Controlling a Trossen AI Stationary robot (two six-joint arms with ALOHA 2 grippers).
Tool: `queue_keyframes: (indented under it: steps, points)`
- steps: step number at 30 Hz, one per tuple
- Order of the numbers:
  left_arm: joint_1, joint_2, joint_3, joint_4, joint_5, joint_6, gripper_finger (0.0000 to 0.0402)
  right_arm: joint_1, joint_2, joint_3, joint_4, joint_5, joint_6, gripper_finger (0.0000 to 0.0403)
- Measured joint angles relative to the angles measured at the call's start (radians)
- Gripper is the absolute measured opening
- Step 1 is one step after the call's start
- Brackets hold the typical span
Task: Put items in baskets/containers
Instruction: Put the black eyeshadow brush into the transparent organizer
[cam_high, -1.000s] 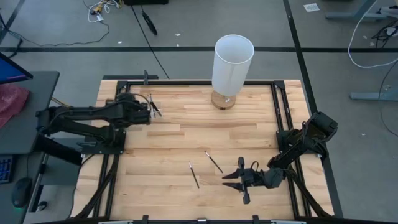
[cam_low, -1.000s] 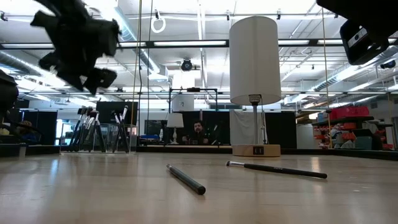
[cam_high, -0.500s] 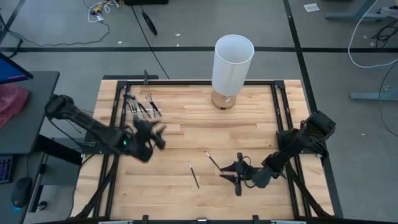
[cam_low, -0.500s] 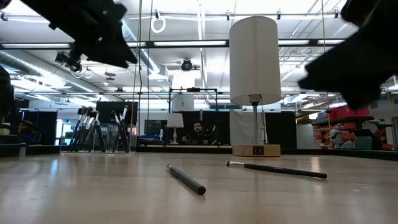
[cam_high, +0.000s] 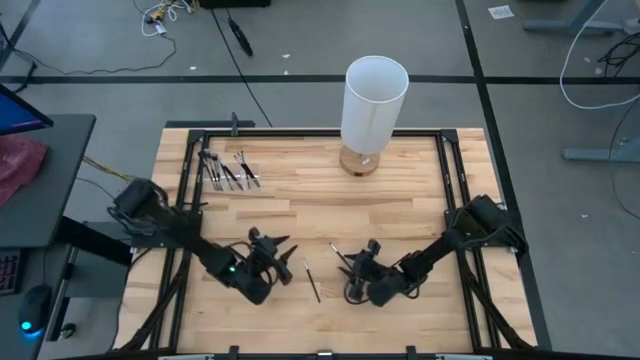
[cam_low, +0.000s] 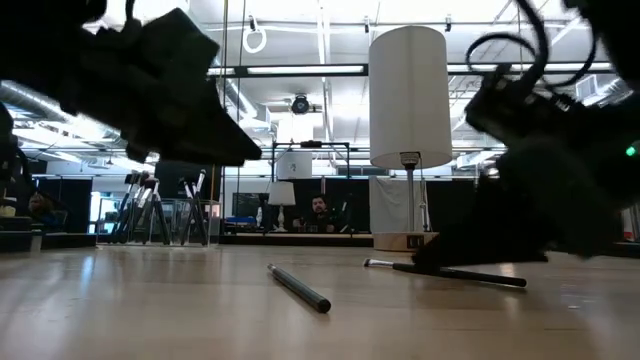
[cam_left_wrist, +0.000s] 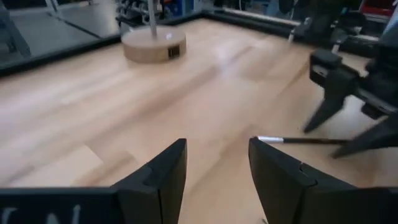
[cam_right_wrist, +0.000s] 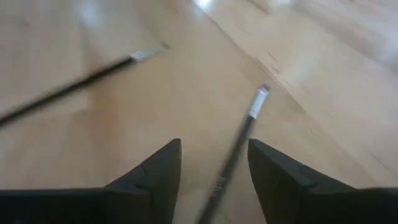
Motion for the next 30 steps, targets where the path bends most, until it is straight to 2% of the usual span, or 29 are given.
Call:
queue_keyframes:
  steps: [5, 9, 22, 26, 30]
  points:
    - [0.0, 0.096, 0.042, 0.001, 0.025, -0.035, 0.0177, -0.032, 0.014, 0.014, -0.082, -0.015, 0.113, 0.0185]
    - [0.005, 0.102, 0.043, 0.001, 0.024, -0.039, 0.0177, -0.05, 0.012, 0.017, -0.129, -0.024, 0.154, 0.0169]
    - [0.006, 0.102, 0.043, 0.002, 0.022, -0.038, 0.0177, -0.141, 0.011, 0.015, -0.139, -0.14, 0.053, 0.0103]
    - [0.006, 0.102, 0.043, 0.002, 0.025, -0.038, 0.0177, -0.14, 0.01, 0.017, -0.168, -0.155, 0.054, 0.0069]
    - [0.006, 0.102, 0.043, 0.002, 0.034, -0.038, 0.0177, -0.128, 0.021, 0.018, -0.187, -0.143, 0.058, 0.0018]
